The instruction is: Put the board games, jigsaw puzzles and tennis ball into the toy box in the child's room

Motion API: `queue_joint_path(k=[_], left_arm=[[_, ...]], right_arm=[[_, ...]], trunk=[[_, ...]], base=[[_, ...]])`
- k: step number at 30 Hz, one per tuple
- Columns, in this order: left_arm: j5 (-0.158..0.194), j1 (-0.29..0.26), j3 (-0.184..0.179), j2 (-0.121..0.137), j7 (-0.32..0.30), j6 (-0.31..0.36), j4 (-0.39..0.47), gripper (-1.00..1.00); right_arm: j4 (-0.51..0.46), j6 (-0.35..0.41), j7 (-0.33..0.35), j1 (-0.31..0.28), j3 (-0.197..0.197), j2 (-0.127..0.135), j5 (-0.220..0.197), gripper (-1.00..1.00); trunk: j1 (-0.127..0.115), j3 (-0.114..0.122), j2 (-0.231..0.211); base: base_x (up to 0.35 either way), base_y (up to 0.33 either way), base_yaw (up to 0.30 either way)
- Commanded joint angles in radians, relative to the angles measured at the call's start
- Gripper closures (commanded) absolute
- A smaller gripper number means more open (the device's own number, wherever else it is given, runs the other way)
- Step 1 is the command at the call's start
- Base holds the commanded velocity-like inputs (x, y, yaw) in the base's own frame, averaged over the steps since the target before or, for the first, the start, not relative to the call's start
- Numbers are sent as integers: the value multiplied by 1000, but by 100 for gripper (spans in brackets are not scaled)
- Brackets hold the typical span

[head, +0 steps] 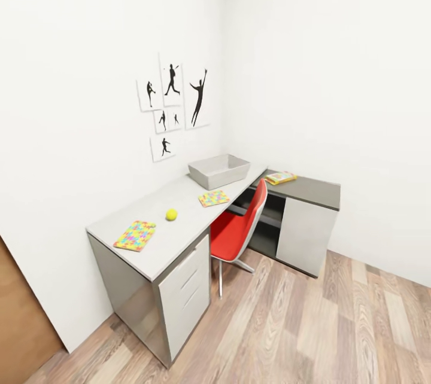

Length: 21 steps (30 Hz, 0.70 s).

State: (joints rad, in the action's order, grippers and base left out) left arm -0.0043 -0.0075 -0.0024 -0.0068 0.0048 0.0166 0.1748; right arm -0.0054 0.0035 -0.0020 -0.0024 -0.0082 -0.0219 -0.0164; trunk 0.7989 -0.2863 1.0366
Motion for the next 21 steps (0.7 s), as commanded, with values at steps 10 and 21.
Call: queue_joint_path(k=[10,21], left_arm=[[0,-20,5,-6,43,6,18,-100],[-3,-37,3,-10,51,45,134,-100]], right_arm=[[-1,10,0,-68,-1,12,-56,-100],[-1,41,0,-160,-1,41,-125,-100]], trunk=[[-38,23,-70],[-81,47,-147]], base=[[0,0,-260],[0,0,-247]])
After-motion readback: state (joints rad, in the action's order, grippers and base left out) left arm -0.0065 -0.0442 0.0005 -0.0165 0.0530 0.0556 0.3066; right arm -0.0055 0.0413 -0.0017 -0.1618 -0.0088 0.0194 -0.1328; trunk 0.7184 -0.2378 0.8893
